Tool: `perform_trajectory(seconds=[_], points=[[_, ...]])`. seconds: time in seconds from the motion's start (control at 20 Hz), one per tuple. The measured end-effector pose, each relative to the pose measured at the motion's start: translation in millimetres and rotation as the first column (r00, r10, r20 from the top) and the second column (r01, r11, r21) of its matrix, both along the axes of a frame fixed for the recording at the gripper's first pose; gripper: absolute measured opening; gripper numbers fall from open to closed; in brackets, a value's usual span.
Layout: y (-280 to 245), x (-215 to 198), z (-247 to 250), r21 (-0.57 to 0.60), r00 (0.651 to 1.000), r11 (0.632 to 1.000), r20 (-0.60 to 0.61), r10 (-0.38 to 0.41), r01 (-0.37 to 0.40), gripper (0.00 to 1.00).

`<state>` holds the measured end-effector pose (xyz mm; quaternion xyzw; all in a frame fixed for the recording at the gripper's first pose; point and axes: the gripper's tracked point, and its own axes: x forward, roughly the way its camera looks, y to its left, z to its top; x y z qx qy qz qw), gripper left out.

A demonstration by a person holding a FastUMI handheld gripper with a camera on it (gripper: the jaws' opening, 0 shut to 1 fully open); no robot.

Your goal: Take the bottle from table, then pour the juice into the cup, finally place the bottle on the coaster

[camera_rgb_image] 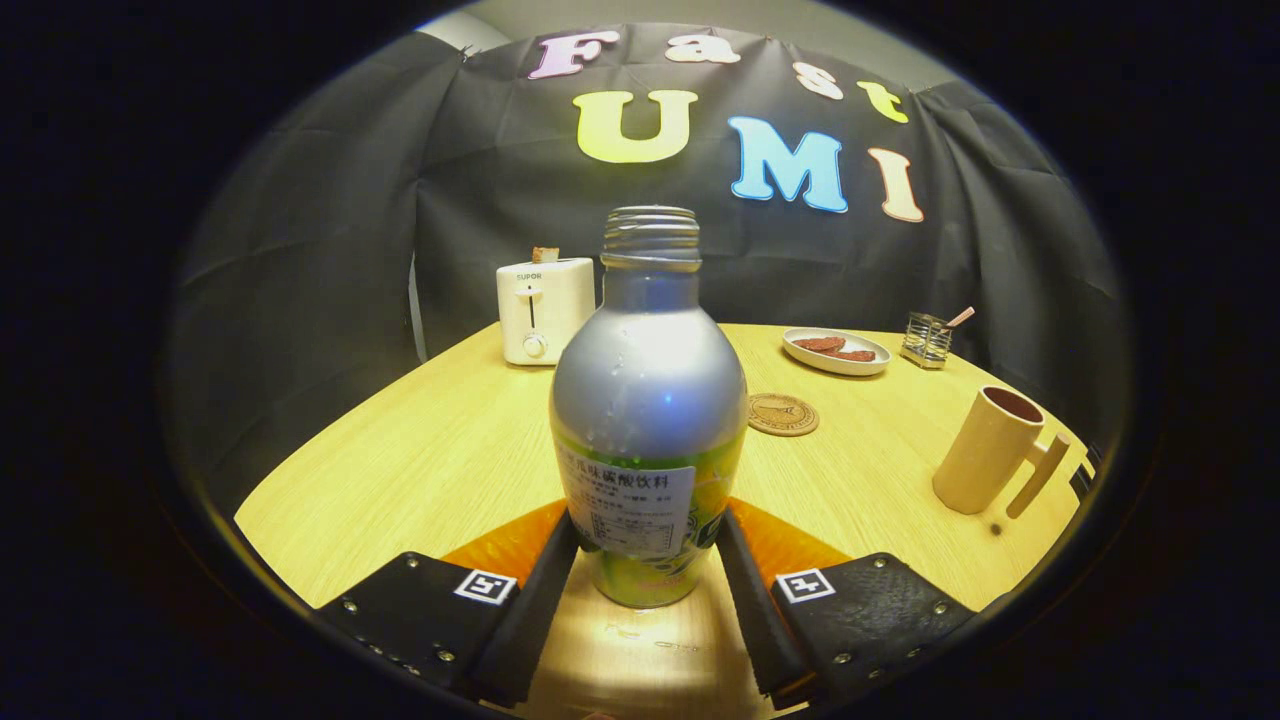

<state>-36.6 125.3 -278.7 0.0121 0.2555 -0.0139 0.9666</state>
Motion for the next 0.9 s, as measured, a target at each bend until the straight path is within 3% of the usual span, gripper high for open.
perform_trajectory(seconds=[0.6, 0.9], points=[[-8, 21, 33, 0.226, 0.997, 0.974, -0.074, 0.012, 0.005, 0.74], [-42, 28, 68, 0.346, 0.996, 0.934, -0.039, -0.085, 0.094, 0.74]])
